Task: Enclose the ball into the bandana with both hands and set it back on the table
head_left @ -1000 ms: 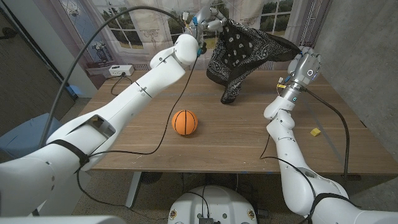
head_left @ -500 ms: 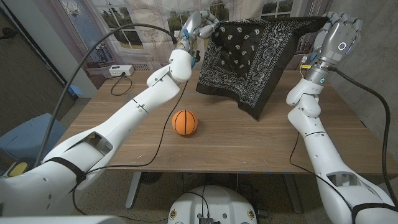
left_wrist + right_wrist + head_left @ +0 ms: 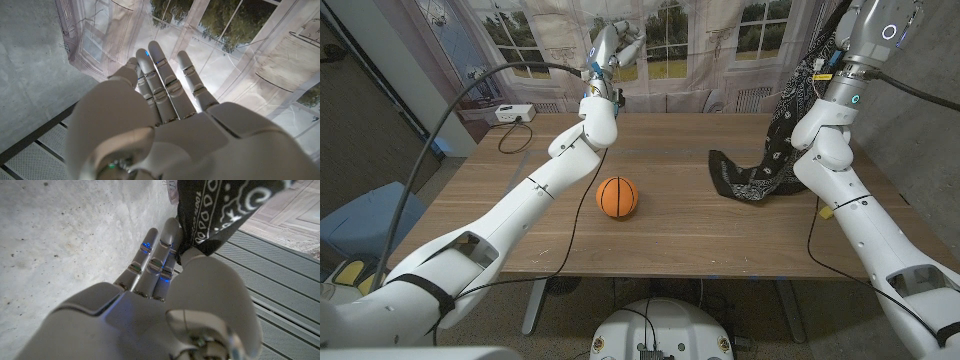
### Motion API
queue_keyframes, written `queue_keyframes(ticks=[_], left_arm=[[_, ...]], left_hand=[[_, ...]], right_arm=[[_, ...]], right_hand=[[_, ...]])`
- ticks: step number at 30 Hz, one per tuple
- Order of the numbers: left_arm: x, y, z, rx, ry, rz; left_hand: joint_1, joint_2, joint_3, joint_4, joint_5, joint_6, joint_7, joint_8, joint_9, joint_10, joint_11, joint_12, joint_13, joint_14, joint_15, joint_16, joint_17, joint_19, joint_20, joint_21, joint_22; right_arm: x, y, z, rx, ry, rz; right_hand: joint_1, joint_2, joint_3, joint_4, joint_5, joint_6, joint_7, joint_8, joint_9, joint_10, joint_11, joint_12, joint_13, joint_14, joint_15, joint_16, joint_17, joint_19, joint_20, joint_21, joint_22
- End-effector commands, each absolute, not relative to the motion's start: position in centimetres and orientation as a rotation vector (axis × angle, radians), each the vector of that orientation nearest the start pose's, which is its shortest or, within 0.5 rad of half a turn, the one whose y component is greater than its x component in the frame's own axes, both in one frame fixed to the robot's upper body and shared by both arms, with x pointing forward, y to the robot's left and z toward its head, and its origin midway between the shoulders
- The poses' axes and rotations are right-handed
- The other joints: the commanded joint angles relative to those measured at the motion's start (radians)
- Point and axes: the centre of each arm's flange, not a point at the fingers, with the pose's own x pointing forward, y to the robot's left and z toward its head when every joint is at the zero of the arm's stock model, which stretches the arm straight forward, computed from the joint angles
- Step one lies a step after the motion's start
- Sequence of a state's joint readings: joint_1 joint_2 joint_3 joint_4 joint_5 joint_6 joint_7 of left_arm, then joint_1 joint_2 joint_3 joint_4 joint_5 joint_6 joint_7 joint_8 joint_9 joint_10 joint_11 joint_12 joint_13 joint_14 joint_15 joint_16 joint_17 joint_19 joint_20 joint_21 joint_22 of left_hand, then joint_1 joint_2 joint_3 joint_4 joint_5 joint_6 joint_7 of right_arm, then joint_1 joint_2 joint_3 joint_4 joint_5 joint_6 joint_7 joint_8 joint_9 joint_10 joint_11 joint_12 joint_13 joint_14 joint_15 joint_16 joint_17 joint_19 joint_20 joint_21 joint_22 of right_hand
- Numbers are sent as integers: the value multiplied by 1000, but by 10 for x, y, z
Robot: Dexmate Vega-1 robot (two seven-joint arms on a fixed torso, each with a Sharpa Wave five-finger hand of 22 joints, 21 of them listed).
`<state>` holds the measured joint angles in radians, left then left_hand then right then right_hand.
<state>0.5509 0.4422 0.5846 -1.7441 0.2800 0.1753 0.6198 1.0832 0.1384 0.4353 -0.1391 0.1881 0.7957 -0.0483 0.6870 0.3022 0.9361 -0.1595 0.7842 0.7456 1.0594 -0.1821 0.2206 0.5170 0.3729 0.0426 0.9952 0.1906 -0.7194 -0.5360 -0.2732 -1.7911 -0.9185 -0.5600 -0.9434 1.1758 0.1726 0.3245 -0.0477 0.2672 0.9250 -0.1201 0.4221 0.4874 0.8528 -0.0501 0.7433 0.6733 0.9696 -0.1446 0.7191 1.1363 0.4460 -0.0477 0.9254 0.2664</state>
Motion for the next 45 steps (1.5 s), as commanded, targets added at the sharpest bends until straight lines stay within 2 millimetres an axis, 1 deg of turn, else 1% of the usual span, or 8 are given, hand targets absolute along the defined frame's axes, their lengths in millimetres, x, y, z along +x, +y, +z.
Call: queue_keyframes(ticks=[1, 11, 15, 20, 25, 35, 43, 45], left_arm=[[549, 164, 177, 551, -1114, 352], [570, 153, 164, 497, -1051, 140], [572, 152, 161, 510, -1042, 129], [579, 143, 153, 538, -996, 3], [587, 140, 149, 486, -962, -149], [600, 127, 140, 521, -923, -393], [612, 115, 125, 515, -876, -448], [617, 112, 118, 515, -853, -474]], left_hand=[[2, 7, 8, -1, 1, 56, 37, 3, 95, 7, -8, -1, 2, 9, -46, -1, 2, -2, -3, 6, 2], [1, -10, 0, -8, -8, 83, 36, 8, 84, 27, -2, -14, -28, 21, -40, 8, 8, -4, -3, 13, 1], [-102, -47, -48, 37, -18, 48, 51, -27, 58, 2, 1, -51, -76, -32, -21, -14, -1, -28, 10, 12, 0], [-196, -106, -98, 54, -15, -34, 51, -104, 10, -92, 17, -119, -137, -133, -7, -28, -8, -81, 28, -5, -2], [-263, -130, -123, 73, -10, -99, 22, -168, -29, -170, 31, -182, -181, -207, 19, -31, -18, -120, 44, -21, -2], [-334, -173, -156, 86, -2, -177, 14, -246, -74, -247, 51, -256, -233, -305, 47, -31, -37, -178, 60, -48, -1], [-317, -173, -149, 71, 6, -201, 7, -270, -87, -272, 52, -286, -252, -320, 41, -22, -45, -180, 63, -52, -1], [-312, -171, -146, 67, 8, -217, 4, -282, -92, -293, 67, -304, -261, -326, 40, -19, -47, -181, 62, -54, 0]], right_arm=[[460, -284, 230, -1061, -1157, -1467], [449, -269, 246, -1073, -1197, -1487], [445, -266, 252, -1053, -1215, -1492], [441, -260, 261, -1045, -1224, -1507], [447, -243, 278, -1036, -1246, -1507], [471, -215, 314, -1025, -1286, -1498], [487, -215, 345, -986, -1340, -1491], [488, -217, 351, -959, -1353, -1479]], right_hand=[[-5, 4, 2, 7, 7, 9, -5, 1, 6, 109, -103, 0, 4, -5, -83, -4, 9, -7, -29, 13, -2], [-5, 4, 2, 7, 11, 15, -1, 1, 9, 121, -104, 0, -1, 0, -84, -14, 14, -11, -26, 27, -12], [-4, 3, 2, 5, 13, 18, 2, 1, 10, 122, -106, 1, 2, 3, -84, -17, 15, -11, -24, 31, -16], [-2, 2, 2, 3, 16, 24, 4, 2, 11, 129, -102, 1, -2, 9, -84, -20, 16, -9, -20, 40, -21], [3, 0, 1, -4, 21, 31, 12, 1, 8, 137, -100, 1, -4, 24, -84, -17, 23, -7, -15, 49, -28], [9, -2, 0, -14, 30, 40, 18, -2, 5, 147, -99, 2, -3, 35, -84, -20, 31, -10, -10, 65, -41], [9, -2, -2, -17, 36, 37, 20, -6, 6, 150, -95, -2, -7, 38, -83, -23, 35, -15, -11, 73, -49], [9, -1, -2, -16, 36, 35, 20, -7, 6, 148, -96, -2, -5, 37, -83, -25, 34, -16, -11, 75, -50]])
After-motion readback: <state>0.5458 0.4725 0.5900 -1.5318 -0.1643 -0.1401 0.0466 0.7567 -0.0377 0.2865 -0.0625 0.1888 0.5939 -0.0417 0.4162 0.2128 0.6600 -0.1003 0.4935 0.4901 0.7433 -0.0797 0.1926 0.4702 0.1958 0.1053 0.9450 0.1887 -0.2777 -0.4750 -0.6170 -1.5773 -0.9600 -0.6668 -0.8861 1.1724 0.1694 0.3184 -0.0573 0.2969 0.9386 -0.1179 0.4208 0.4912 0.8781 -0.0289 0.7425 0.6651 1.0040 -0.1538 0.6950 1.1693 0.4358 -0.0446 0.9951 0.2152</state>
